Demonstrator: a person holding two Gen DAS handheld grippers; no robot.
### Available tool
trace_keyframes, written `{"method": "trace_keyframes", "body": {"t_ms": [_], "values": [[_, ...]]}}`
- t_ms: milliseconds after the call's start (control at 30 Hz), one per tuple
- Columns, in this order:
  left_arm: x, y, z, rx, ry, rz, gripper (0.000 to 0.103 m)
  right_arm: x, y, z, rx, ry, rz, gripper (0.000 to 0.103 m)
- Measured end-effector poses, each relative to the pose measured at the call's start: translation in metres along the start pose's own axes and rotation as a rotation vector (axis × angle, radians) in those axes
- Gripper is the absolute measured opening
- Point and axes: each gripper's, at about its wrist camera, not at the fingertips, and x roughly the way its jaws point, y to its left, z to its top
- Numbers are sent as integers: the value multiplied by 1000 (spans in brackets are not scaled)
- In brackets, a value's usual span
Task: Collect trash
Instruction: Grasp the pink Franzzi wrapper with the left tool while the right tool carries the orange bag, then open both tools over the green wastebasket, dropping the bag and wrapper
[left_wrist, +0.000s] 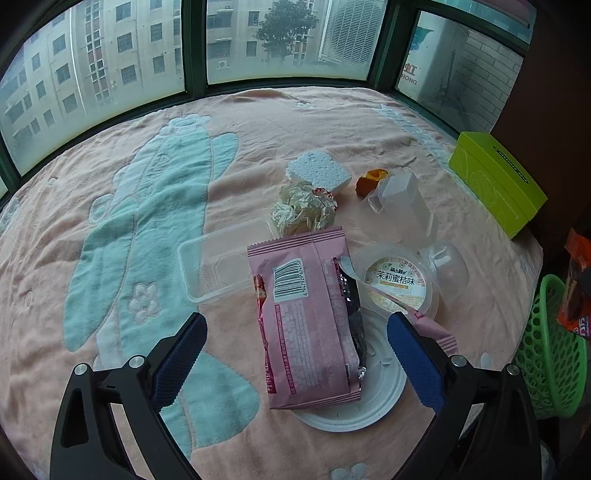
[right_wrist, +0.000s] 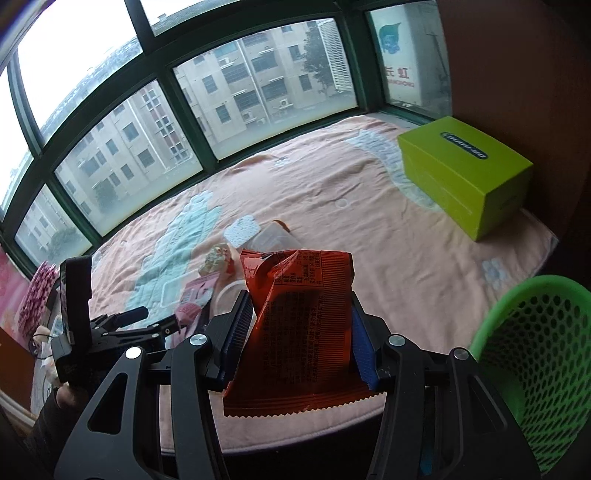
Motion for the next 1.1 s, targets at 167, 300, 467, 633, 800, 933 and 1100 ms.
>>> {"method": "trace_keyframes", "body": {"t_ms": [167, 300, 467, 633, 800, 933, 1100], "values": [[13, -1, -1, 6, 35, -11, 85, -11, -24, -9, 41, -1, -51, 51], [21, 3, -4, -14, 59, -23, 74, -16, -38, -16, 70, 1, -77, 51], [24, 5, -8, -26, 72, -46, 62, -19, -50, -22, 93, 5, -104, 51], [18, 3, -11, -18, 55, -51, 43, -27, -62, -28, 117, -2, -136, 51], [-5, 2, -11, -12, 3, -33, 42, -38, -77, -35, 144, -16, -180, 51], [-31, 0, -8, -4, -48, -41, 41, -47, -93, -41, 174, -19, -221, 51], [-63, -19, 2, 45, -116, -76, 41, -59, -109, -49, 197, -33, -266, 52]]}}
